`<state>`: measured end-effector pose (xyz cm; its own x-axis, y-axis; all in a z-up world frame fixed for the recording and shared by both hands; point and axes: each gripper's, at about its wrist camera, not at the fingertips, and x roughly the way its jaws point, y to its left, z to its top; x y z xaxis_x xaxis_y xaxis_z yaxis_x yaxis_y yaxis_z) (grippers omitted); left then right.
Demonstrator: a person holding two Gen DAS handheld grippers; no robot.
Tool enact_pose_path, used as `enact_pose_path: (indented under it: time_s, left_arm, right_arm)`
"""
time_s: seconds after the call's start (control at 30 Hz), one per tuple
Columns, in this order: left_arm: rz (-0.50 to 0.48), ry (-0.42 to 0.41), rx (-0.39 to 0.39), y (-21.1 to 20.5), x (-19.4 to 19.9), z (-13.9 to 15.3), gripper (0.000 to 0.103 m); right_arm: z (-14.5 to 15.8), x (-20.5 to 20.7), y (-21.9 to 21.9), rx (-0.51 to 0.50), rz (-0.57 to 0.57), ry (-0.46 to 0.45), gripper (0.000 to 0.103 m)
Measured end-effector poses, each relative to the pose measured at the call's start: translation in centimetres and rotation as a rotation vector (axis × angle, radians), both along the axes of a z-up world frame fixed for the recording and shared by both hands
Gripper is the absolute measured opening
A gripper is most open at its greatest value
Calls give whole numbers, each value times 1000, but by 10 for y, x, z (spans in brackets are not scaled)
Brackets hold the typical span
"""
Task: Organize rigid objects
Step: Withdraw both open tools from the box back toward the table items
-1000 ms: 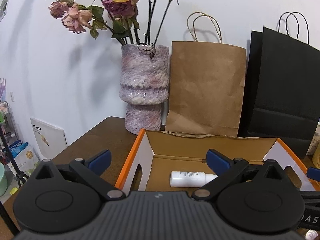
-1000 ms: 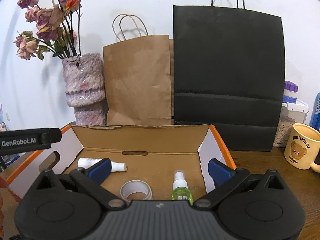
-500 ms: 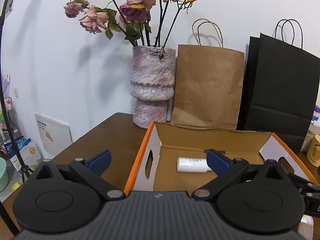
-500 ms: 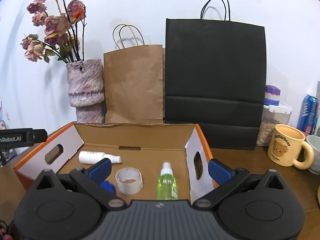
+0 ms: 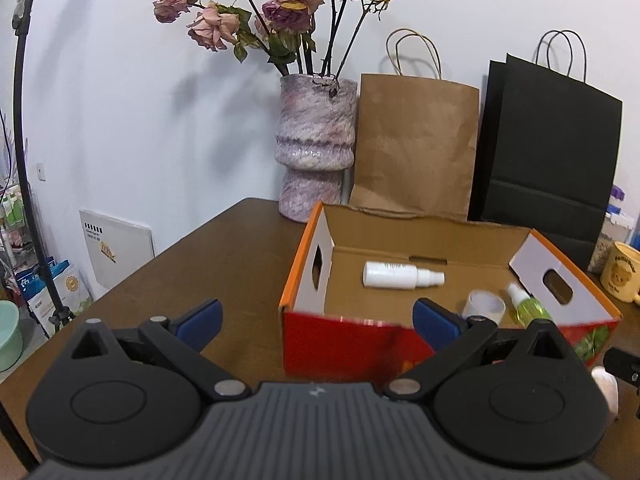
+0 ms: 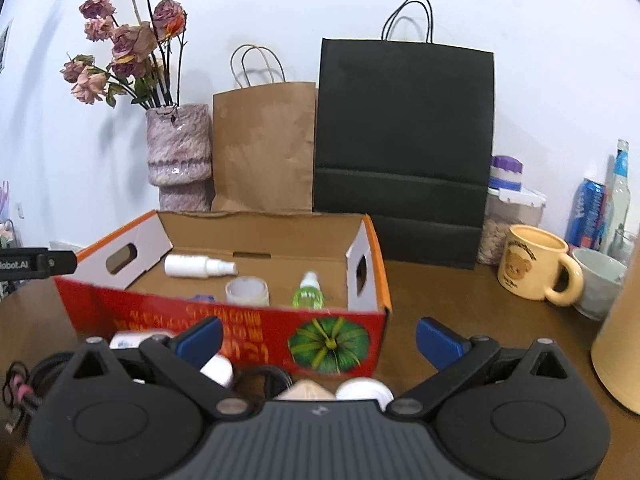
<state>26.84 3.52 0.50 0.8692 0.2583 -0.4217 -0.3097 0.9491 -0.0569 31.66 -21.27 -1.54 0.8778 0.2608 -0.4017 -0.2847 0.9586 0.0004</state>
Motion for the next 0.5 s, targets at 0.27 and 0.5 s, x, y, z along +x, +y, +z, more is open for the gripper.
enact_pose_path:
  time_s: [0.27, 0.5]
  left_arm:
    - [-10, 46, 7, -5, -24, -13, 103]
    - [-26, 81, -1, -5, -44, -23, 103]
  right_arm:
    - [-15, -32, -24, 2, -21, 44, 103]
    - [-28, -47, -45, 16, -26, 109, 103]
